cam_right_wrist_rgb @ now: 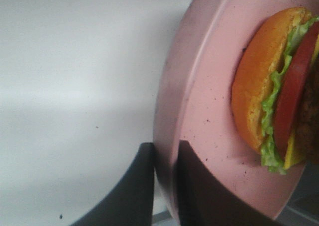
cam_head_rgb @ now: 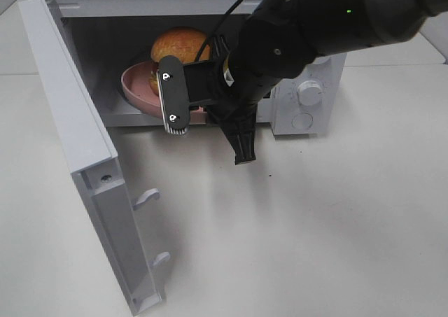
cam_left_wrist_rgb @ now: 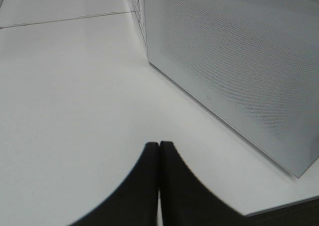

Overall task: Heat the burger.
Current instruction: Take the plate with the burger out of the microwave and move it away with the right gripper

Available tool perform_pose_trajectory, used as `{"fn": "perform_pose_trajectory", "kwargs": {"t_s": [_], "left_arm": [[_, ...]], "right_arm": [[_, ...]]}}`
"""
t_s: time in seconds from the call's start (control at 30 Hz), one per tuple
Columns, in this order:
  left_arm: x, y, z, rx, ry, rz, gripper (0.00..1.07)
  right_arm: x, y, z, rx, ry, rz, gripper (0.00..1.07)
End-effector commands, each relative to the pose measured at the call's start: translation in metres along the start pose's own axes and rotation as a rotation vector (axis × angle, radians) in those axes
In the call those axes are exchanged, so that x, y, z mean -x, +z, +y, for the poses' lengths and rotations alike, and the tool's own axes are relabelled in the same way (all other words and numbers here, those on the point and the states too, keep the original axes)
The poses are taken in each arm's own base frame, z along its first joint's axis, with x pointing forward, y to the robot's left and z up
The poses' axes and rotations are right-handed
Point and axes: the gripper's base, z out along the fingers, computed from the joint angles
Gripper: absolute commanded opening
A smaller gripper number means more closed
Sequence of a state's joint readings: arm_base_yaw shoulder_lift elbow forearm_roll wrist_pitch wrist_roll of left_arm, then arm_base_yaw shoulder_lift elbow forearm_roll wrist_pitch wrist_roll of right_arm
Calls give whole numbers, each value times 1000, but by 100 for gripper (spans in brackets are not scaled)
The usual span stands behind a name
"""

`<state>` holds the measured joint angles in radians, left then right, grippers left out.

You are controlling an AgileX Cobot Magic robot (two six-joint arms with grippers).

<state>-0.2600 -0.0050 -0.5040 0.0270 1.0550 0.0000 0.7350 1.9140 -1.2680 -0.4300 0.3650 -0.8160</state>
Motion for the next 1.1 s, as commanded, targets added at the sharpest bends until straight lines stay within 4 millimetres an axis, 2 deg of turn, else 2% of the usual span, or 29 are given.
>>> {"fn": "perform_pose_trajectory", "kwargs": {"t_s": [0.03,0.17,0.23,0.3,0.33,0.4,0.47,0.5,0.6,0.63,0.73,0.87,1.1], "left_arm": [[-1,-2,0,4,0,-31,0],[-1,-2,0,4,0,-31,0],[-1,-2,0,4,0,-31,0],[-1,-2,0,4,0,-31,0],[-1,-2,0,4,0,-31,0],[-1,-2,0,4,0,-31,0],[-1,-2,0,4,0,-31,0],[-1,-2,0,4,0,-31,0],[-1,-2,0,4,0,-31,0],[-1,-2,0,4,0,-31,0],[-1,-2,0,4,0,-31,0],[-1,-2,0,4,0,-31,0],[-1,-2,0,4,0,-31,0]], "right_arm": [[-13,-28,5,-21,-40,15,0],[-19,-40,17,-10,-93,14,0],[-27,-53,33,10,-152,19,0],[-29,-58,37,10,-162,19,0],[-29,-58,37,10,-162,19,0],[-36,-74,50,12,-163,19,0],[-37,-77,53,13,-162,19,0],[-41,-86,61,12,-157,18,0],[-43,-88,65,18,-155,20,0],[-49,-100,77,15,-152,18,0],[-51,-104,82,15,-153,17,0],[-63,-123,107,27,-140,29,0],[-75,-140,129,33,-80,48,0]]}}
